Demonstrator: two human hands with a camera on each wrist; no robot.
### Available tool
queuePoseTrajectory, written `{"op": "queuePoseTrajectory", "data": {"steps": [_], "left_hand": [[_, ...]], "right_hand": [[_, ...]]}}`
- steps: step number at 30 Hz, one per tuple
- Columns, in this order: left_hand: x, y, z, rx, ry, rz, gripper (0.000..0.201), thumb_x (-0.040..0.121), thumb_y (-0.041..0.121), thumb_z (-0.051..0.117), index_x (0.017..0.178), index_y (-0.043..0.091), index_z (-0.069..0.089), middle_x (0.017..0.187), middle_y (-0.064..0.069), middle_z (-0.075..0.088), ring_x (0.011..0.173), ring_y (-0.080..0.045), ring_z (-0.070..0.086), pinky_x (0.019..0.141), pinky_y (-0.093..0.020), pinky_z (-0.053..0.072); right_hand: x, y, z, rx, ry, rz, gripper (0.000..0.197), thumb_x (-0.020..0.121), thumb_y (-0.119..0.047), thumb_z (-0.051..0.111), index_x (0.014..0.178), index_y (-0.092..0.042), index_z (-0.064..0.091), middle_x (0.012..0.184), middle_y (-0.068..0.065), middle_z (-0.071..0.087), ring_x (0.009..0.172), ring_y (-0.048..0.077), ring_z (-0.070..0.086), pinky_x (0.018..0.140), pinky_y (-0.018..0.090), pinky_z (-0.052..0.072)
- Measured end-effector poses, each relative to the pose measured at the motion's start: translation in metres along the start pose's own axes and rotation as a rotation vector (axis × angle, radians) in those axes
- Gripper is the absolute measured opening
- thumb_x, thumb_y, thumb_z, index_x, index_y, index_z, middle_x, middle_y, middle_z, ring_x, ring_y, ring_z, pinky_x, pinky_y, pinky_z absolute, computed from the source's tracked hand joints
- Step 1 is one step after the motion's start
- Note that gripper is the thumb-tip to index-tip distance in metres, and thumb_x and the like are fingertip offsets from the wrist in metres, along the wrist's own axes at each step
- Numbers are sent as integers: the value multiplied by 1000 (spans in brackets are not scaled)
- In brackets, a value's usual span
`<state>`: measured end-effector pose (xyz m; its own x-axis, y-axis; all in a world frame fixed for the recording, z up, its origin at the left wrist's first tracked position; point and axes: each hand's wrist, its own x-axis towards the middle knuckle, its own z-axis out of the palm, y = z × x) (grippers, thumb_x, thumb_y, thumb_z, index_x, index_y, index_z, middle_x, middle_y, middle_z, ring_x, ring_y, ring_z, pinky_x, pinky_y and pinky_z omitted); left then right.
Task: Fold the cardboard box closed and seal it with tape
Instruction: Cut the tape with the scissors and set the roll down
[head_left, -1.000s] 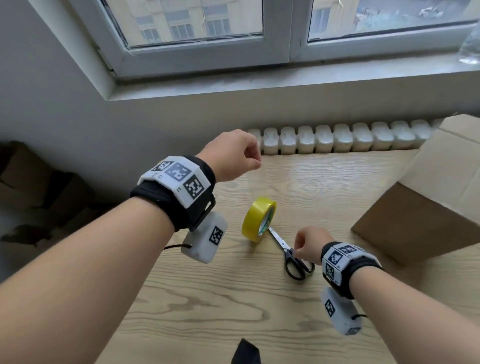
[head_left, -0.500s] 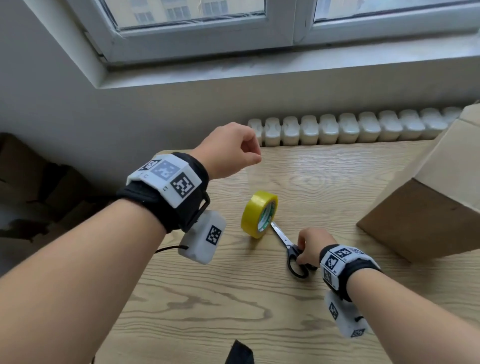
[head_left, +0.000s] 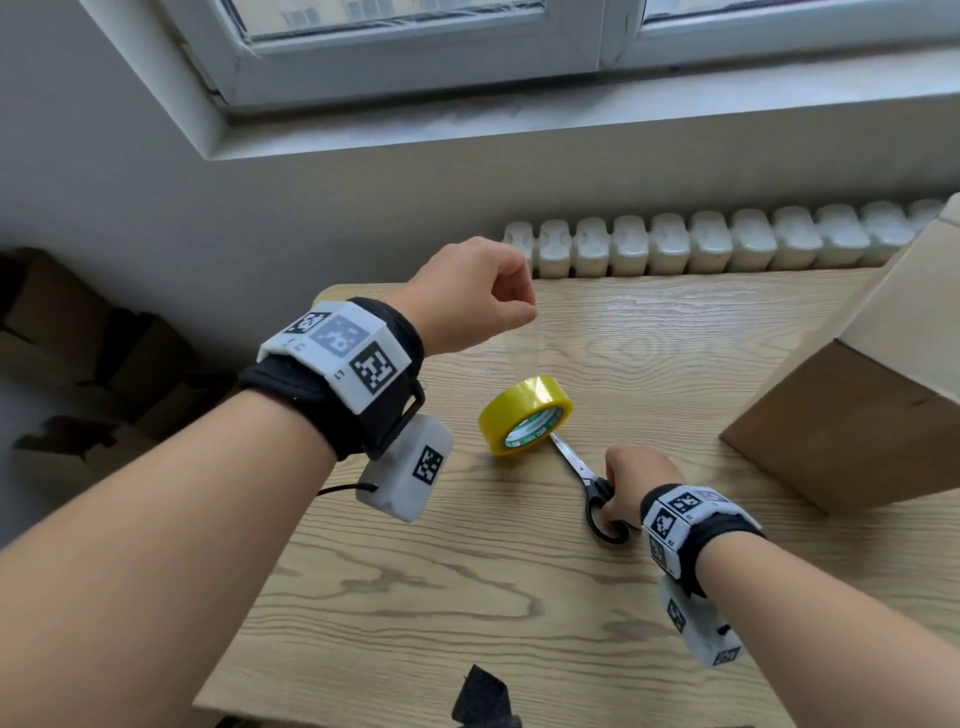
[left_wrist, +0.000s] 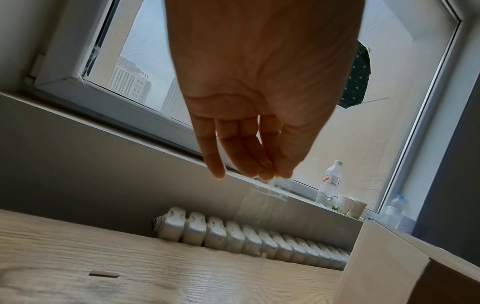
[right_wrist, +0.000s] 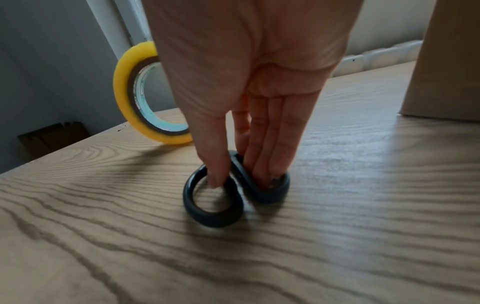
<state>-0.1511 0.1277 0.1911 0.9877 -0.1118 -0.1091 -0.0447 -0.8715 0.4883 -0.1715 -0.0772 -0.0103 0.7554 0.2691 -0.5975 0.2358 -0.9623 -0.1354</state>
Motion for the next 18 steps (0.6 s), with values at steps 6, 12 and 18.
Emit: {"op": "queuePoseTrajectory", "data": {"steps": [6, 12, 18], "left_hand": [[0, 3, 1, 28, 4, 13, 6, 85, 24, 70, 83, 22, 66, 76, 15, 60, 70, 2, 55, 64, -12, 41], [1, 9, 3, 87, 12, 15, 9, 80, 25, 76, 79, 24, 67, 72, 15, 60, 69, 2, 56, 69, -18, 44], [-2, 18, 4, 80, 42, 0, 32, 79, 24, 77, 109, 24, 67, 76, 15, 62, 74, 0, 59, 78, -21, 47]], "right_hand": [[-6, 7, 1, 0, 21, 6, 26, 80, -31, 64, 91, -19, 43, 91, 0, 49, 84, 21, 49, 71, 30, 43], [-12, 22, -7, 45, 27, 18, 22, 83, -30, 57, 99, -19, 47, 91, 0, 59, 81, 23, 55, 67, 30, 46], [-18, 43, -28, 113, 60, 57, 34, 88, -31, 56, 119, -23, 46, 92, 0, 63, 78, 22, 58, 61, 28, 43]]}}
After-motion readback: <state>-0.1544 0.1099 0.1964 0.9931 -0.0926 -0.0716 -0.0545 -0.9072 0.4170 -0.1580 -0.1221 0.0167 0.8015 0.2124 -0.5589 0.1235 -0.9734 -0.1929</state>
